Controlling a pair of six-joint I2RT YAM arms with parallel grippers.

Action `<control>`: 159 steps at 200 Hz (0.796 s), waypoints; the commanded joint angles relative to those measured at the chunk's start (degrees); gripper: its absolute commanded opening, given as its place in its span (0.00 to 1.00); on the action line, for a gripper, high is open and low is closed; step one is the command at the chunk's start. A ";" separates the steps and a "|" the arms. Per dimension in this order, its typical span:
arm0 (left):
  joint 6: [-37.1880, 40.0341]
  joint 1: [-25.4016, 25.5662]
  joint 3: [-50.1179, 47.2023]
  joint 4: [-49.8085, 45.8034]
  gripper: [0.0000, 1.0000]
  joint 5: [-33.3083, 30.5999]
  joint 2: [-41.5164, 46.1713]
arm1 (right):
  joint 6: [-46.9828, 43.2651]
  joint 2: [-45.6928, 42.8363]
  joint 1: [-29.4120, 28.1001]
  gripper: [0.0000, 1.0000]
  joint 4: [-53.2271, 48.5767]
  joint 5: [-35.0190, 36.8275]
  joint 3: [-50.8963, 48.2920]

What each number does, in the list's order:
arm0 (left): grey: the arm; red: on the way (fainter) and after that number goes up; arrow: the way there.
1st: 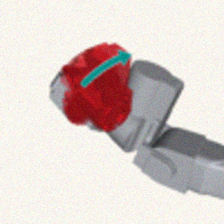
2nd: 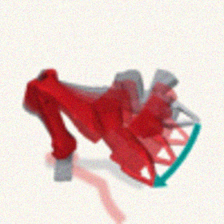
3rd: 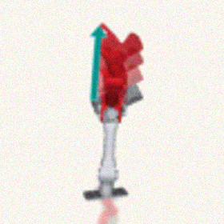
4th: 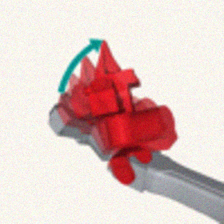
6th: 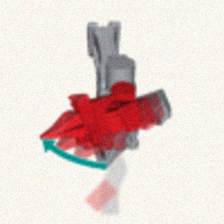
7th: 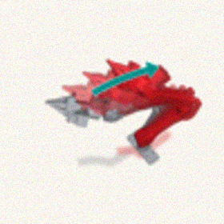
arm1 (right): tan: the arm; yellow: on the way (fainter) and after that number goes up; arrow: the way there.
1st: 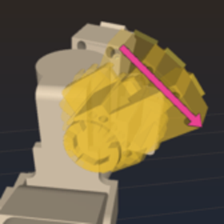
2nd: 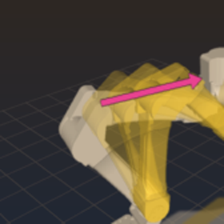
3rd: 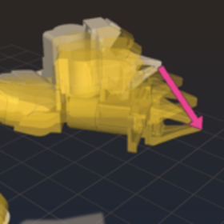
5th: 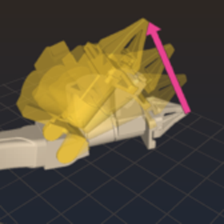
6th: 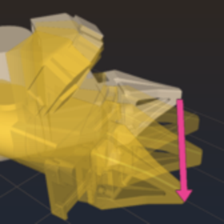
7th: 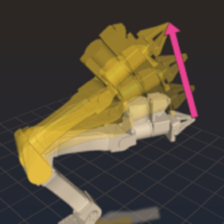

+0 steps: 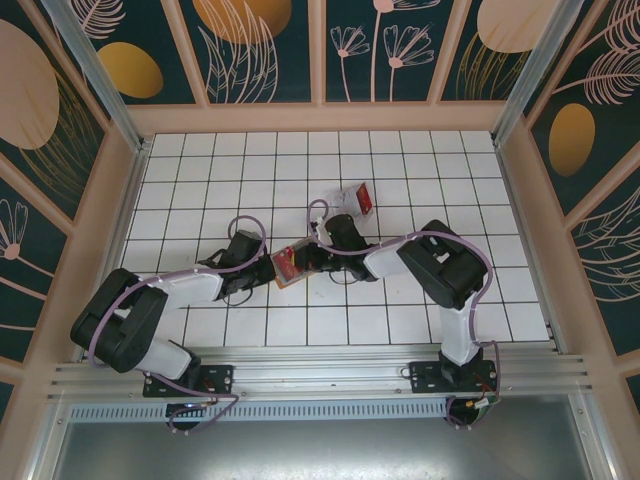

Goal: Put the credit cards into the card holder

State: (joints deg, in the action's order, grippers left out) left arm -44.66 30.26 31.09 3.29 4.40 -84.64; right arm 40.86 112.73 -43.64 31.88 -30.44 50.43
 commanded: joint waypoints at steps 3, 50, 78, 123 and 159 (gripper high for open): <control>0.28 -0.15 -1.65 -3.66 0.10 0.43 -2.64 | -0.98 1.76 -1.71 0.19 -3.70 -0.72 0.70; 0.43 -0.18 -1.30 -5.67 0.10 -0.79 -0.39 | -4.94 -3.39 -1.36 0.32 -11.12 3.44 1.23; 0.78 -0.27 -0.03 -8.15 0.10 -1.95 1.64 | -9.74 -7.34 -1.08 0.35 -20.05 8.32 3.89; 2.75 -1.27 5.31 -15.06 0.16 -4.99 6.57 | -12.52 -13.11 -0.42 0.38 -27.77 14.43 4.99; 6.29 -4.84 10.22 -17.33 0.31 -7.09 7.02 | -11.75 -14.47 -0.29 0.35 -27.86 12.92 1.29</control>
State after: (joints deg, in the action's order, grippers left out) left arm -41.82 27.79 37.45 -10.39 0.08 -77.87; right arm 30.06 99.83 -44.21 7.03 -18.17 54.11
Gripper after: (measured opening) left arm 0.277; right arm 0.362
